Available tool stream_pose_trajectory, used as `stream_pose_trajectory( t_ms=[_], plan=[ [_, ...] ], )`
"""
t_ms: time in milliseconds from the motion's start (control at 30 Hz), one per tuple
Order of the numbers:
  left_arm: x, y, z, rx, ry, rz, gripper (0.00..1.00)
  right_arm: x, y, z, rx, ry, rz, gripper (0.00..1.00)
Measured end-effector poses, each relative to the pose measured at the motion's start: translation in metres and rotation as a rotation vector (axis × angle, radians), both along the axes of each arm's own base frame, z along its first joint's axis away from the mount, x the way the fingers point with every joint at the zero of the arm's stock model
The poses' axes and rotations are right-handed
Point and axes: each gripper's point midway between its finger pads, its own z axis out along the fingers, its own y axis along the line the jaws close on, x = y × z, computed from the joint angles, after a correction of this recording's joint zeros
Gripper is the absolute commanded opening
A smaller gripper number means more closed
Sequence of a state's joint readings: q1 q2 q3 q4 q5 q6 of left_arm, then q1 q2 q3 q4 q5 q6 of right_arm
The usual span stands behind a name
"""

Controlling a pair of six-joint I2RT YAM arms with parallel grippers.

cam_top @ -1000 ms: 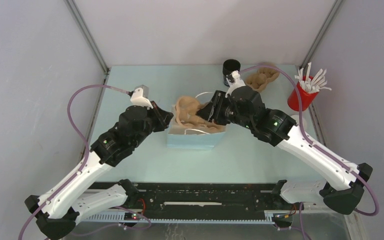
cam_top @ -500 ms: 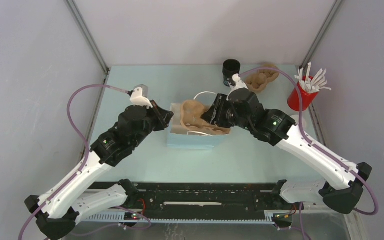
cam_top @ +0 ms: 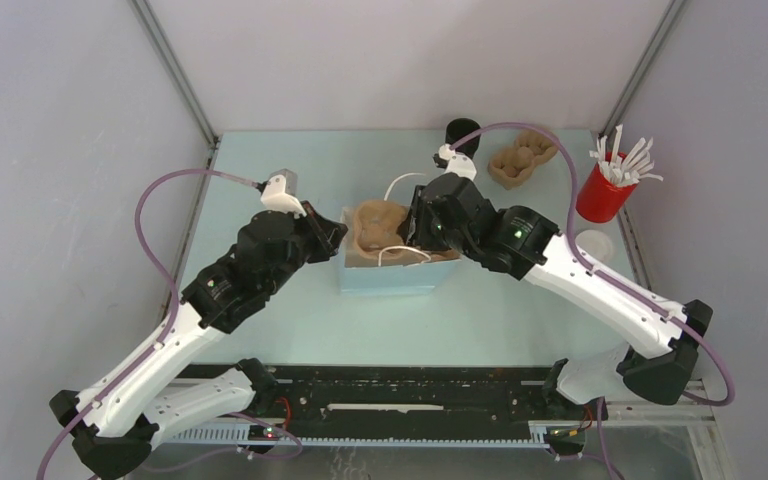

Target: Pack the takeout coffee

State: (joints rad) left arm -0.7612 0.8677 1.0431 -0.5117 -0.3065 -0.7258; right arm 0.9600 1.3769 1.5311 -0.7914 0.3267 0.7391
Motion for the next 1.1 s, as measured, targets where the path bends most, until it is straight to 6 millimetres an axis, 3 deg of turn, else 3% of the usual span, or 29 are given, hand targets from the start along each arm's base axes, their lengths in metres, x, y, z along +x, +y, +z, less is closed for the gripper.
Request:
stream_pose_trajectory(
  t_ms=[300,867,1100],
  plan=[
    [0.0,0.0,0.0,0.0,0.0,-0.001,0.0,-0.002,-0.007,-0.016,-0.102,-0.001,-0.023,0.23],
    [-0.001,0.0,-0.003,0.007,0.008,-0.005,0.04,0.012,0.004,-0.035,-0.276,-0.006,-0.019,0.25],
    [-0.001,0.0,-0.009,0.018,0.016,-0.006,0.14,0.008,0.01,-0.039,-0.284,0.019,0.028,0.25]
  ],
)
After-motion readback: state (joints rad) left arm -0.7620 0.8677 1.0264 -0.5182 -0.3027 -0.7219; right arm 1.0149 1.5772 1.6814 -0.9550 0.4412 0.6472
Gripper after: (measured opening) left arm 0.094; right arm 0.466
